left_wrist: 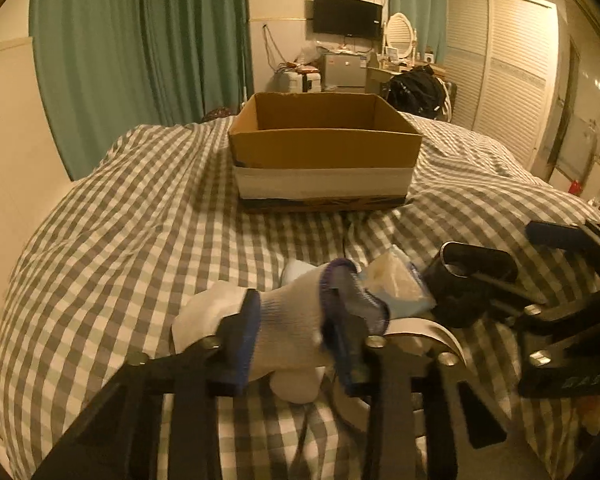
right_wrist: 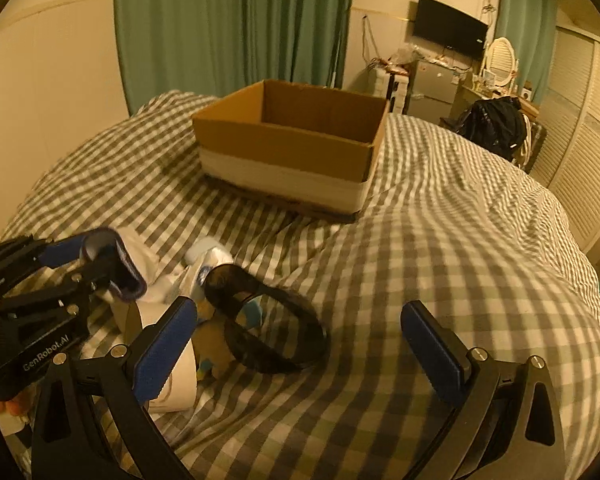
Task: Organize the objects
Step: 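Grasp the white sock with the left tool while the right tool grasps the black goggles, then carry the sock and goggles over the cardboard box with both tools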
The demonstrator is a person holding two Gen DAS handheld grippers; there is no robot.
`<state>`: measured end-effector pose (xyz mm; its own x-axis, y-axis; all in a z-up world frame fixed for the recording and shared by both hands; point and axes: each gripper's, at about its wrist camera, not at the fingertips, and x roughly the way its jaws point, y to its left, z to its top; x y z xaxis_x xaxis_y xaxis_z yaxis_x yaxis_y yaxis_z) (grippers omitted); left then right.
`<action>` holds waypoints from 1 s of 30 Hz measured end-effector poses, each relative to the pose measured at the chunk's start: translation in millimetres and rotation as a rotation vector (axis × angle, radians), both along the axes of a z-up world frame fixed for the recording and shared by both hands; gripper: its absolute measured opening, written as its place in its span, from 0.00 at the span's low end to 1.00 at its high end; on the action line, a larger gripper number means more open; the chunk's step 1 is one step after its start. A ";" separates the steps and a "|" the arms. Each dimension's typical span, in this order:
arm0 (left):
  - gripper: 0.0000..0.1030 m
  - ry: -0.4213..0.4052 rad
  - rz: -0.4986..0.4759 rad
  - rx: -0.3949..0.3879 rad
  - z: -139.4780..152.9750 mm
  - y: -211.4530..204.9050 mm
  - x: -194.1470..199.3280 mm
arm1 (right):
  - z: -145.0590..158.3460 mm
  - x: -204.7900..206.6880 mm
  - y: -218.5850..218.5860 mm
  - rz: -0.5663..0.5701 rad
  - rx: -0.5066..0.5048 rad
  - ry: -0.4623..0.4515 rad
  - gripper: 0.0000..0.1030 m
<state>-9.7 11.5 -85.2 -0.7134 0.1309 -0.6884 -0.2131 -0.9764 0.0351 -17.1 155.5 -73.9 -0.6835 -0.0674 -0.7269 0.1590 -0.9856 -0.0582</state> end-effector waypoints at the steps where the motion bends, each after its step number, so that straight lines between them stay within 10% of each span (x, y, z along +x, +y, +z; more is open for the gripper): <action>1: 0.26 0.006 -0.002 -0.005 1.1 1.0 1.3 | -2.0 -0.8 -1.6 0.005 0.008 -0.007 0.96; 4: 0.21 0.018 0.005 -0.004 6.0 -0.4 2.0 | -8.7 -4.2 -7.6 0.024 0.025 -0.033 0.86; 7: 0.19 0.027 0.024 0.008 13.5 -6.7 1.5 | -15.1 -7.4 -11.8 0.041 0.033 -0.061 0.54; 30: 0.11 0.181 0.015 0.040 105.6 -15.0 -36.1 | 55.0 -11.2 -6.8 0.062 0.033 0.105 0.32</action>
<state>-45.8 -3.5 20.4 -0.8271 0.1443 -0.5432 -0.1926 -0.9807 0.0327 -28.3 148.8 -18.9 -0.7514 -0.0892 -0.6538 0.2110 -0.9713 -0.1098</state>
